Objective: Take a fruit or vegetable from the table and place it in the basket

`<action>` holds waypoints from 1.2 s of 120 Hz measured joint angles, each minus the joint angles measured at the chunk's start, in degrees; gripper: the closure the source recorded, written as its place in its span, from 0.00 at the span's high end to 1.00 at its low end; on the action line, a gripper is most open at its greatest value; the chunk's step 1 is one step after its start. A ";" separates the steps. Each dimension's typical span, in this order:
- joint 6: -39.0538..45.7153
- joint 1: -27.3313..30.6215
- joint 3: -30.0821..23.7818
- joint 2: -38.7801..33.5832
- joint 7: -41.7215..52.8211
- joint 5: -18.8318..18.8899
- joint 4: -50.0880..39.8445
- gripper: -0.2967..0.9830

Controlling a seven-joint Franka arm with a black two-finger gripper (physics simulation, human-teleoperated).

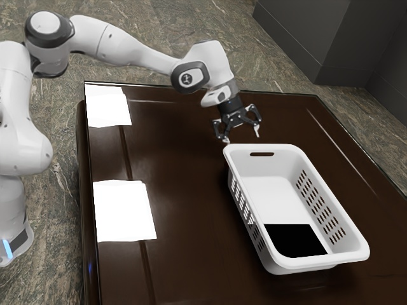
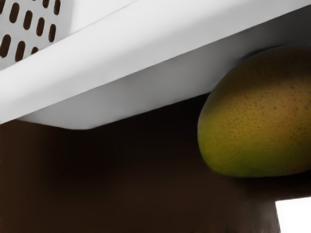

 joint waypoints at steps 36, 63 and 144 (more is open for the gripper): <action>0.83 -6.25 4.78 -0.40 1.87 -10.99 7.37 0.77; 4.42 -9.64 10.74 -0.45 -0.46 -24.23 8.64 0.77; -11.68 -3.10 7.96 -1.22 -3.47 -39.53 5.98 0.77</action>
